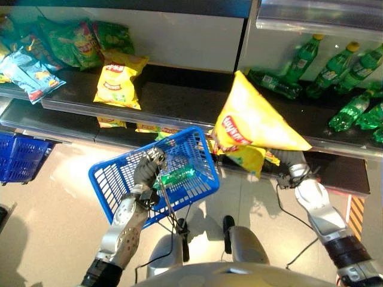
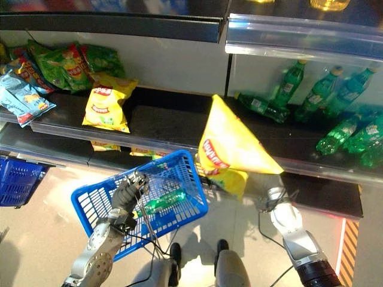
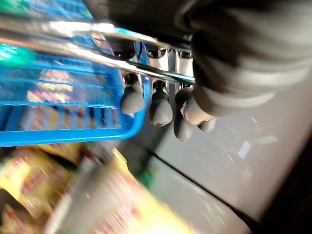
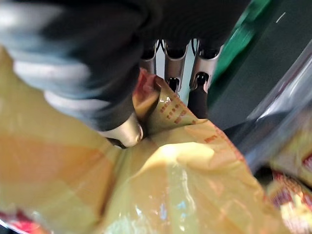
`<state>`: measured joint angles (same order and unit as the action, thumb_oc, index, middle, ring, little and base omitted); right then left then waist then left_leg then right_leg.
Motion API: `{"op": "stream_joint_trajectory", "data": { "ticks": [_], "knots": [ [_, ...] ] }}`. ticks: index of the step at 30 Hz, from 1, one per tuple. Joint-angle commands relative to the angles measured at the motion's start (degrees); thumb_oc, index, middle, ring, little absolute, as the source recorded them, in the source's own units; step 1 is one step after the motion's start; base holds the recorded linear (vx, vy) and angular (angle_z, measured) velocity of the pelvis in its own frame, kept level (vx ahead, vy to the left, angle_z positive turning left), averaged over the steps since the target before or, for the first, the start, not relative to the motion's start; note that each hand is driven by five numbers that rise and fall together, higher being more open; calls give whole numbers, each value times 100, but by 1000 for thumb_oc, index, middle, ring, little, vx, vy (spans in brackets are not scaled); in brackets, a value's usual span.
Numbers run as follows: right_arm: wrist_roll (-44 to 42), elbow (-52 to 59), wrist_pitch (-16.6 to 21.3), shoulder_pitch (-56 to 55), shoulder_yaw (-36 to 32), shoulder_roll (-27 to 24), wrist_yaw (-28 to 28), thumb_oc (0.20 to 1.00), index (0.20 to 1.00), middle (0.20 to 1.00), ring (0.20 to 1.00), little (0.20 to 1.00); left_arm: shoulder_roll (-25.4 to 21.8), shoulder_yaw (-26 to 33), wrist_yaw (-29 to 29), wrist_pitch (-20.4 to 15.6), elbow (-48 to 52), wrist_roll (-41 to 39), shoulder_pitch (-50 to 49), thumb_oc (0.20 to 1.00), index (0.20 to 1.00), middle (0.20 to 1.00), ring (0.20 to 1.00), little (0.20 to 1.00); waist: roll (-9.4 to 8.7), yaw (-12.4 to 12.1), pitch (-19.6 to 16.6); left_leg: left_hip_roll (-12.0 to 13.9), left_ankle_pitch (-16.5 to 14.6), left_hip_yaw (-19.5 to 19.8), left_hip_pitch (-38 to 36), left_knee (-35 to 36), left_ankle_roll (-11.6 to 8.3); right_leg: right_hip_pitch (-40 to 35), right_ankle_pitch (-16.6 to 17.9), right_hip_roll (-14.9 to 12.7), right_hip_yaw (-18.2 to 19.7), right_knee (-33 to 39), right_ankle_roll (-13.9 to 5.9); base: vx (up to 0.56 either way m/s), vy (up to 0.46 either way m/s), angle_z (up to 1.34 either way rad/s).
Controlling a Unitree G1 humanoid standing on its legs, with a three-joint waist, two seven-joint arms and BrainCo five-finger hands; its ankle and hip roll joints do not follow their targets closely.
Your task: Pick up the snacks into the basket
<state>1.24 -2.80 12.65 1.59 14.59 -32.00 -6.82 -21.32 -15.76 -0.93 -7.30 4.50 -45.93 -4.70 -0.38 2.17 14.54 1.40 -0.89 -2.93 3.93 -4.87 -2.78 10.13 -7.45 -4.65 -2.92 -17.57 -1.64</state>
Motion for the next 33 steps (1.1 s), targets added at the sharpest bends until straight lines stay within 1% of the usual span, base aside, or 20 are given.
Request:
{"op": "stream_joint_trajectory", "data": {
  "ticks": [1,2,5,8,9,10,12,13,15,16,17,19,20,21,22,24,30,31,32,33],
  "knots": [
    [361,-179,363,653,670,-57,334,200,200,200,200,200,-149,-235,500,-580,1079,-207,1100,200,200,200,200,200,-123,-147,-408,-23,-186,325,279,-303,-73,-580,185,78,-349,968,-425,-62,58,28],
    [362,-197,373,666,680,-52,330,200,200,200,200,200,-150,-230,501,-579,1080,-207,1099,200,200,200,200,200,-123,-130,-410,-26,-184,338,285,-303,-73,-581,185,76,-363,972,-426,-32,72,68],
    [755,-795,282,864,1280,-22,473,200,200,200,200,200,-124,-465,522,-565,1073,-222,1244,200,200,200,200,200,-123,-255,-377,-122,-223,487,287,-258,-4,-612,200,-12,-449,971,-456,12,84,48],
    [996,-1432,152,1147,1733,173,461,200,200,200,200,200,-94,-770,452,-594,1118,-258,1649,200,200,200,200,200,-134,-405,-177,-216,-210,644,522,-407,25,-445,208,-115,-566,810,-475,-102,56,23],
    [1042,-1725,124,1250,1841,308,411,200,200,200,200,200,-47,-897,410,-611,1112,-294,1831,200,200,200,200,200,-124,-465,-103,-253,-184,724,647,-451,31,-357,212,-159,-641,738,-478,-107,41,36],
    [1085,-1988,60,1308,1894,400,353,200,200,200,200,200,14,-997,372,-622,1109,-324,1981,200,200,200,200,200,-109,-529,-39,-289,-165,786,734,-470,33,-313,221,-198,-705,721,-481,-79,27,47],
    [1174,-2294,13,1382,1969,500,244,200,200,200,200,200,88,-1119,333,-624,1095,-341,2124,200,200,200,200,200,-86,-581,26,-329,-144,851,821,-492,39,-270,227,-229,-777,692,-476,-64,27,45],
    [1206,-2613,-50,1439,1969,684,124,200,200,200,200,200,160,-1220,273,-633,1103,-368,2309,200,200,200,200,200,-55,-631,92,-388,-108,959,902,-477,43,-237,236,-267,-881,680,-480,-72,42,26],
    [1257,-2796,-75,1499,2005,747,70,200,200,200,200,200,193,-1283,236,-644,1110,-381,2406,200,200,200,200,200,-41,-656,130,-411,-88,1005,956,-486,42,-198,237,-288,-917,652,-486,-46,34,37],
    [1220,-3061,-155,1562,1990,852,4,200,200,200,200,200,251,-1409,196,-633,1194,-408,2559,200,200,200,200,200,15,-742,243,-463,-25,1072,1068,-482,45,-148,253,-337,-985,632,-496,-55,42,40],
    [1223,-3132,-147,1598,2007,913,-16,200,200,200,200,200,297,-1451,196,-620,1233,-423,2609,200,200,200,200,200,57,-762,265,-496,-6,1155,1131,-472,57,-83,247,-381,-1056,580,-490,-49,51,21],
    [1239,-3325,-168,1693,2062,992,-54,200,200,200,200,200,357,-1545,184,-605,1246,-479,2663,200,200,200,200,200,101,-801,300,-540,7,1200,1167,-466,67,-67,248,-419,-1109,560,-499,0,36,43],
    [1275,-3655,-250,1910,2112,1136,-145,200,200,200,200,200,368,-1684,202,-559,1341,-585,2719,200,200,200,200,200,179,-883,359,-587,35,1263,1215,-450,68,-25,249,-454,-1159,533,-510,-5,25,45],
    [1276,-3667,-245,1918,2113,1143,-149,200,200,200,200,200,364,-1684,201,-559,1342,-586,2722,200,200,200,200,200,176,-880,361,-588,35,1265,1218,-451,68,-23,248,-455,-1162,531,-510,-26,41,26],
    [1223,-3945,-342,2194,2091,1280,-285,200,200,200,200,200,367,-1818,205,-530,1460,-691,2758,200,200,200,200,200,263,-949,437,-620,57,1274,1273,-464,72,38,257,-487,-1192,478,-516,-18,28,21],
    [1152,-4052,-357,2318,2063,1357,-330,200,200,200,200,200,369,-1853,196,-514,1487,-733,2767,200,200,200,200,200,284,-978,459,-622,60,1278,1285,-458,75,64,262,-497,-1187,467,-526,-13,33,20],
    [996,-4947,-650,3566,2143,1810,-712,200,200,200,200,200,360,-2271,142,-377,1699,-952,2891,200,200,200,200,200,517,-1235,665,-666,140,1307,1432,-453,88,272,310,-547,-1198,345,-536,-35,22,6],
    [855,-5374,-730,4029,2095,1874,-780,200,200,200,200,200,372,-2382,146,-304,1720,-1014,2962,200,200,200,200,200,586,-1312,729,-680,174,1338,1476,-451,82,312,313,-564,-1232,321,-536,-47,0,2],
    [853,-5385,-725,4041,2093,1878,-781,200,200,200,200,200,370,-2381,146,-303,1719,-1014,2968,200,200,200,200,200,585,-1311,735,-680,174,1339,1477,-452,82,312,312,-564,-1234,320,-536,-42,-2,6],
    [829,-5646,-773,4303,2089,1888,-806,200,200,200,200,200,377,-2434,146,-272,1721,-1026,2994,200,200,200,200,200,621,-1361,762,-692,187,1362,1494,-449,84,336,311,-574,-1262,289,-535,-29,-14,10]
  ]
}}
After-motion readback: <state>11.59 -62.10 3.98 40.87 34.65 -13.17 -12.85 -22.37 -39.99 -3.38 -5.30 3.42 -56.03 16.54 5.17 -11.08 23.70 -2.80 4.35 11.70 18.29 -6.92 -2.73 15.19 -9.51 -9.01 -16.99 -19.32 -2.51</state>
